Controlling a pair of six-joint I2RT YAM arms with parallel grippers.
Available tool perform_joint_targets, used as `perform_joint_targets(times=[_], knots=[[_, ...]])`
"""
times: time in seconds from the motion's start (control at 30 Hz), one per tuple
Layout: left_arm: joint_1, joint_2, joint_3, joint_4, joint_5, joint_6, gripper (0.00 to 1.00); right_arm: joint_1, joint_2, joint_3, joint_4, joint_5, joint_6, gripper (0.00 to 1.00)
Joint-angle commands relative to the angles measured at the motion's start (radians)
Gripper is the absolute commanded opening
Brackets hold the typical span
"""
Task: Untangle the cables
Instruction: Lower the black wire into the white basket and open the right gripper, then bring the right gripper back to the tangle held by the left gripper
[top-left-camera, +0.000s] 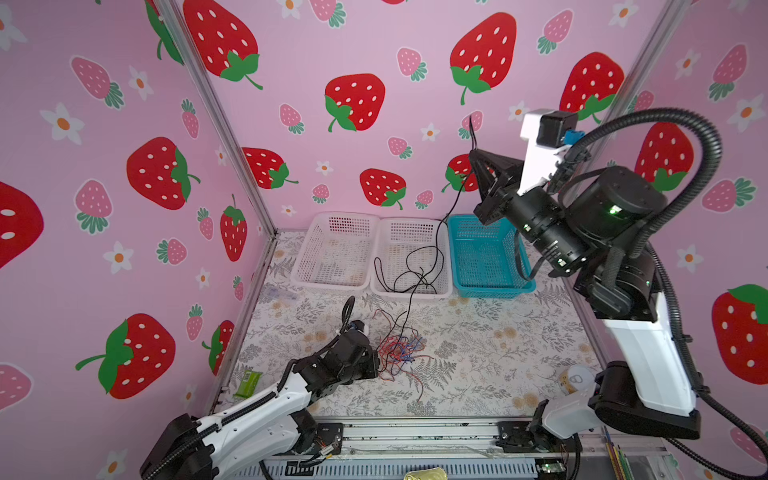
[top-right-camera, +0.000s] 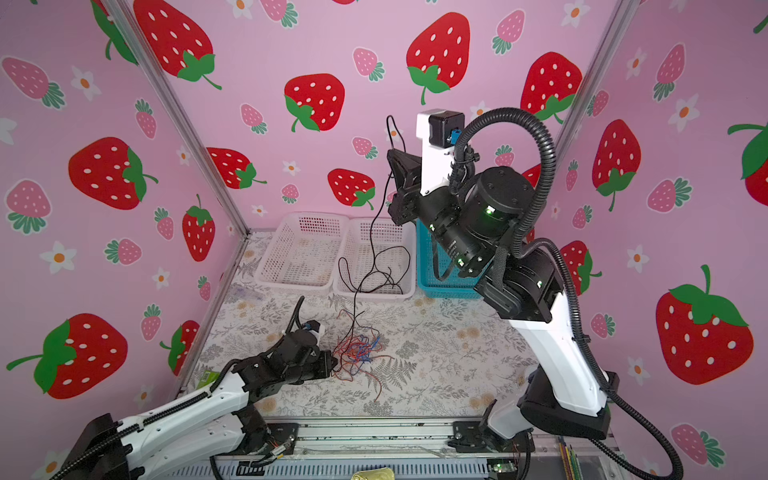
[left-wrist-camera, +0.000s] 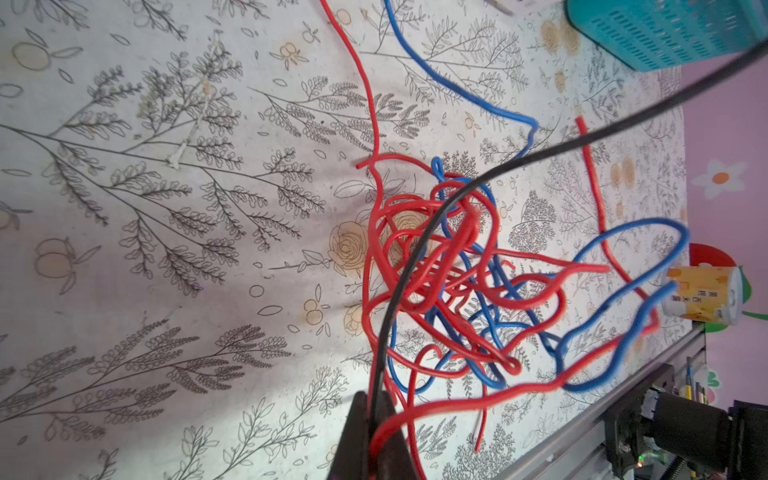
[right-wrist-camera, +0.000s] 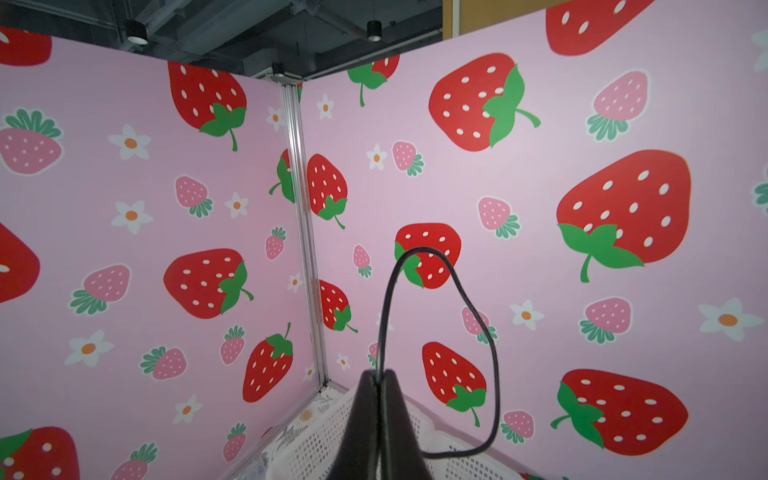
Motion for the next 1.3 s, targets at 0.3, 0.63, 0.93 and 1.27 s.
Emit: perform_joint_targets(times=[0.3, 0.63, 0.93, 1.27], knots=[[-0.001, 0.015, -0.009, 0.007, -0.037, 0.025, 0.0, -0.035, 0.0, 0.041, 0.003, 0.039, -0.088, 0.0], [-0.001, -0.048, 0.074, 0.005, 0.012, 0.024, 0.32, -0.047, -0.214, -0.53, 0.1, 0.003, 0.025, 0.0], [-0.001, -0.089, 0.147, -0.073, 0.014, 0.038, 0.53, -0.048, -0.341, -0.948, 0.153, -0.181, 0.142, 0.0], [0.011, -0.116, 0.214, -0.192, -0.038, 0.09, 0.55, -0.034, -0.407, -1.405, 0.336, -0.425, 0.288, 0.0]])
